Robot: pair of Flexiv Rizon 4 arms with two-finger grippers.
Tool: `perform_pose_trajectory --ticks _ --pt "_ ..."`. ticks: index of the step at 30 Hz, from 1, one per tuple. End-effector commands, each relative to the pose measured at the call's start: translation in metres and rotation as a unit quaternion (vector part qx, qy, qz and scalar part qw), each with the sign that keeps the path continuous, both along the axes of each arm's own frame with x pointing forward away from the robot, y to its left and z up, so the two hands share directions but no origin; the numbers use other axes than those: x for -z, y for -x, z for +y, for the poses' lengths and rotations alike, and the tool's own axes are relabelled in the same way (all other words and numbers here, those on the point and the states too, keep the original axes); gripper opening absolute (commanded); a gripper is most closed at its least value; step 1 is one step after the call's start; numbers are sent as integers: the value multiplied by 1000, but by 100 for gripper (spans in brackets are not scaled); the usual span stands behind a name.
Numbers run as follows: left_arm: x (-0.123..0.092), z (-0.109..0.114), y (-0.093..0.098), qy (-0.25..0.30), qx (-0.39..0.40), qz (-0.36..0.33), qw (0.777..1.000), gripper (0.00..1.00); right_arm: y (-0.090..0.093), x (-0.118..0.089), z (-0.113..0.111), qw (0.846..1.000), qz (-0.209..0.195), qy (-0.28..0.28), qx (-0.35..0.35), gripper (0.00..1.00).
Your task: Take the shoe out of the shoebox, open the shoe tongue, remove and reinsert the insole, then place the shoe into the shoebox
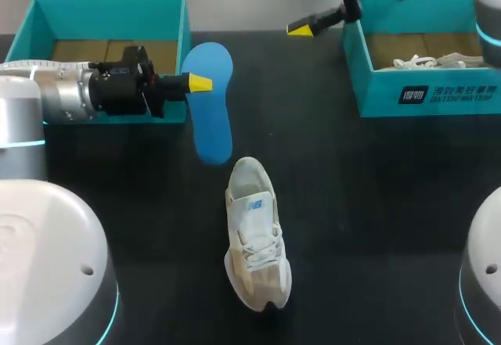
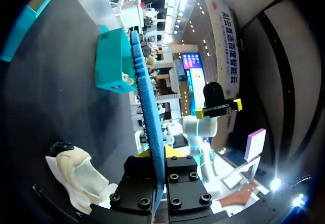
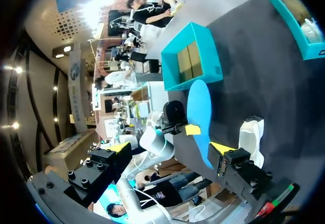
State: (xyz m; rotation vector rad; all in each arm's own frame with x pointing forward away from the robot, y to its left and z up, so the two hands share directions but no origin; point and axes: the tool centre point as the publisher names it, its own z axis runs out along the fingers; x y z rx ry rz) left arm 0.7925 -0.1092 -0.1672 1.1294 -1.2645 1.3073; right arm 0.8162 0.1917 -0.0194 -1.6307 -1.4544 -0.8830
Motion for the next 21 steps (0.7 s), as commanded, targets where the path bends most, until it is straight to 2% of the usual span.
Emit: perform_pose_trajectory --ticks 1,5,13,21 --pt "-1 0 0 -2 1 0 1000 0 -1 -14 15 919 50 389 -29 100" --pt "-1 0 0 -2 1 0 1000 0 4 -21 26 879 61 472 -32 100" --pt "-1 0 0 -2 1 0 1000 0 17 -24 43 815 69 575 -27 100" --pt "-1 0 0 -2 1 0 1000 0 24 -30 58 770 66 635 -25 100"
